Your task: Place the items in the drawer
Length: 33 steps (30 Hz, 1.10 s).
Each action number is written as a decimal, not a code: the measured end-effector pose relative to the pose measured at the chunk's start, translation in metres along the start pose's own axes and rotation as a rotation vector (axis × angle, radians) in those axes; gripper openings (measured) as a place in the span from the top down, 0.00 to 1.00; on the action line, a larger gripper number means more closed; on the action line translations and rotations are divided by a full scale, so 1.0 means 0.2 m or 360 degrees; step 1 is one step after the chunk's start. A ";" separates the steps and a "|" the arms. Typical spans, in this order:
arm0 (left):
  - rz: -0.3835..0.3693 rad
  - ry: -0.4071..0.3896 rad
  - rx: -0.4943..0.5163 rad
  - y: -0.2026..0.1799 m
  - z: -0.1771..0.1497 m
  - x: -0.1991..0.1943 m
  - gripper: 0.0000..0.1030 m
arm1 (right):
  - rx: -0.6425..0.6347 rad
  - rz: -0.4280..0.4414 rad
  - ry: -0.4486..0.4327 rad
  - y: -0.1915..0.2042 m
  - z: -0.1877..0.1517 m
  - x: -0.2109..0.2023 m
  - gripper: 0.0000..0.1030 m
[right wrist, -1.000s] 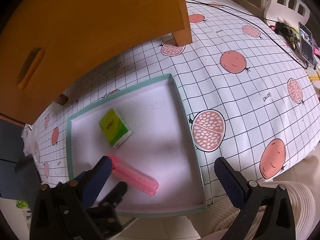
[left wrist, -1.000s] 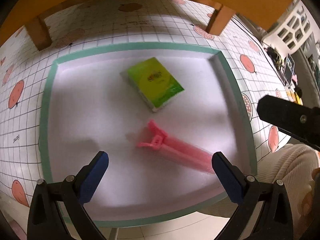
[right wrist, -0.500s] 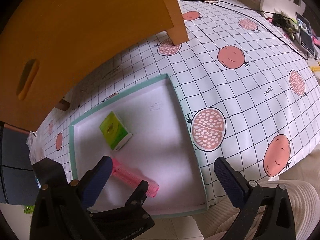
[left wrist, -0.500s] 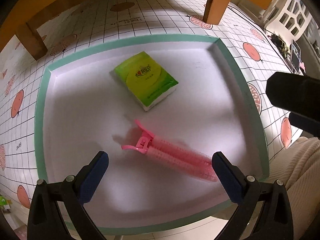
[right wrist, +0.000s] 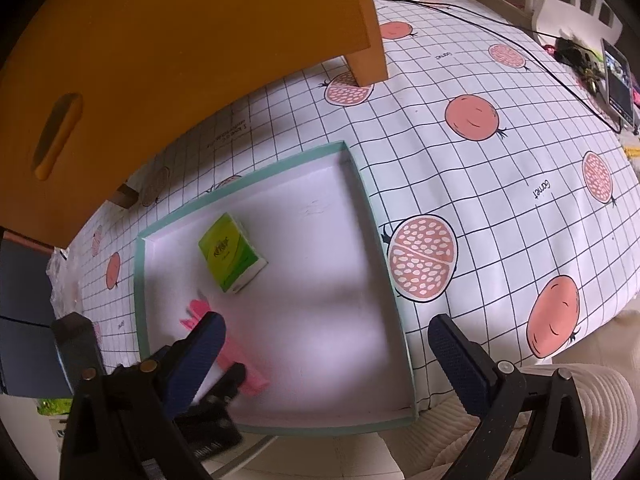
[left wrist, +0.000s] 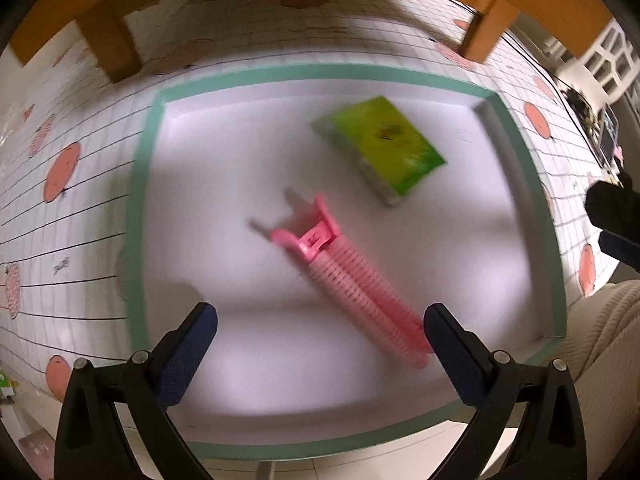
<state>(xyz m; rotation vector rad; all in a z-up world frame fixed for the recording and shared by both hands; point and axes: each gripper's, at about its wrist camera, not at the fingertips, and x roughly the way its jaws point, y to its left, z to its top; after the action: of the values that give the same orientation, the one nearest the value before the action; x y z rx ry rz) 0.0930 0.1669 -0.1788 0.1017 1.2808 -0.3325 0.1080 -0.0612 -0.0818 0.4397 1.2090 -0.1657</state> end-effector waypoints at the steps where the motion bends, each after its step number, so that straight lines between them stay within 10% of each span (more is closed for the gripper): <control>1: 0.0003 0.0000 -0.0010 0.02 0.00 -0.01 0.00 | -0.0005 0.0000 0.0001 0.00 0.00 0.00 0.00; 33: 0.0114 -0.0066 -0.0197 0.09 0.04 0.05 0.01 | -0.0616 -0.0032 -0.0001 0.45 0.14 0.43 0.07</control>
<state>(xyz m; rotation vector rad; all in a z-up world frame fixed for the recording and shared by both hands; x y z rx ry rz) 0.1085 0.1803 -0.1888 0.0352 1.2503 -0.1925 0.1950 0.0181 -0.1316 0.0894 1.2114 0.0527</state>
